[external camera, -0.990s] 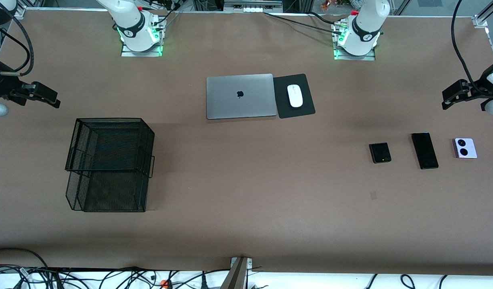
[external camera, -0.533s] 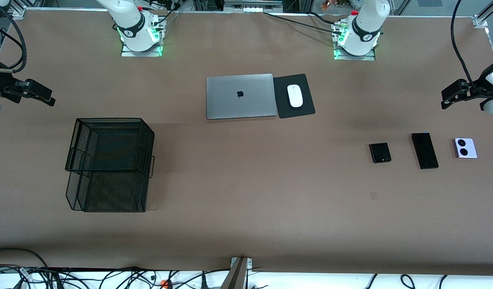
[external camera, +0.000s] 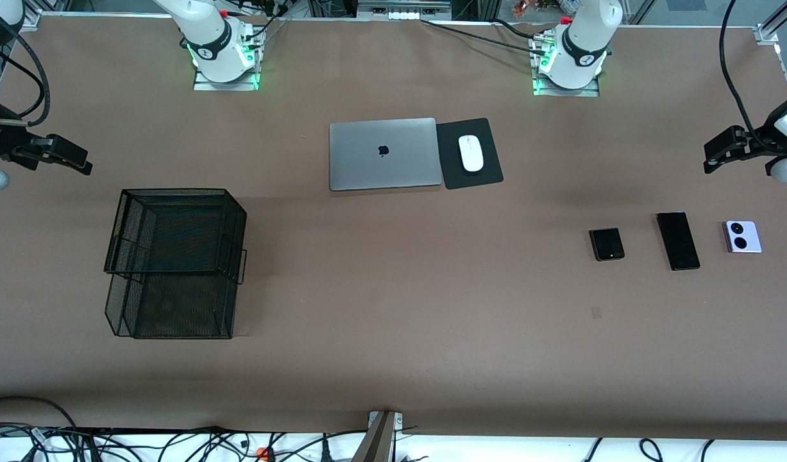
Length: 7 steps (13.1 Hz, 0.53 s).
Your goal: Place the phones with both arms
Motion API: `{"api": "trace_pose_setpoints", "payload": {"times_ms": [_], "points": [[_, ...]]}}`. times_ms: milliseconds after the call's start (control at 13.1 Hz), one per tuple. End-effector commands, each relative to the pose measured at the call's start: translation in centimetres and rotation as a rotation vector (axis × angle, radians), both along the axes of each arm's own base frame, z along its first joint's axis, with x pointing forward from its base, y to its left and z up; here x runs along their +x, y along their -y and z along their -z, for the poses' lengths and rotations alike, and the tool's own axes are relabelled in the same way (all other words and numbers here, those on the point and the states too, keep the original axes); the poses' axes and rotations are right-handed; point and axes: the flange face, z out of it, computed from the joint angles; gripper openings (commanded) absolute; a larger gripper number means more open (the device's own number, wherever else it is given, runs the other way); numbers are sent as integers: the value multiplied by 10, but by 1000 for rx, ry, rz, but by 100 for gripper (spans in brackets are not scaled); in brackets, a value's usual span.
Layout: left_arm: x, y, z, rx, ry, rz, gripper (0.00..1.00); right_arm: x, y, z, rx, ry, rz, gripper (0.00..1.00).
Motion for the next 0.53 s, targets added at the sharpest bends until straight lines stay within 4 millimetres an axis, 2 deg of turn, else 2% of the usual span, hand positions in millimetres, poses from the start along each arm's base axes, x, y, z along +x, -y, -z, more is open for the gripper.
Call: {"api": "trace_pose_setpoints", "payload": {"times_ms": [0, 152, 457], "points": [[4, 4, -5, -28, -7, 4, 100, 5, -1, 10, -10, -7, 8, 100], [3, 4, -4, -28, -10, 2, 100, 6, 0, 17, -11, -20, 11, 100], [3, 4, -4, -28, -13, 2, 100, 6, -4, 11, -7, -3, 3, 100]]}}
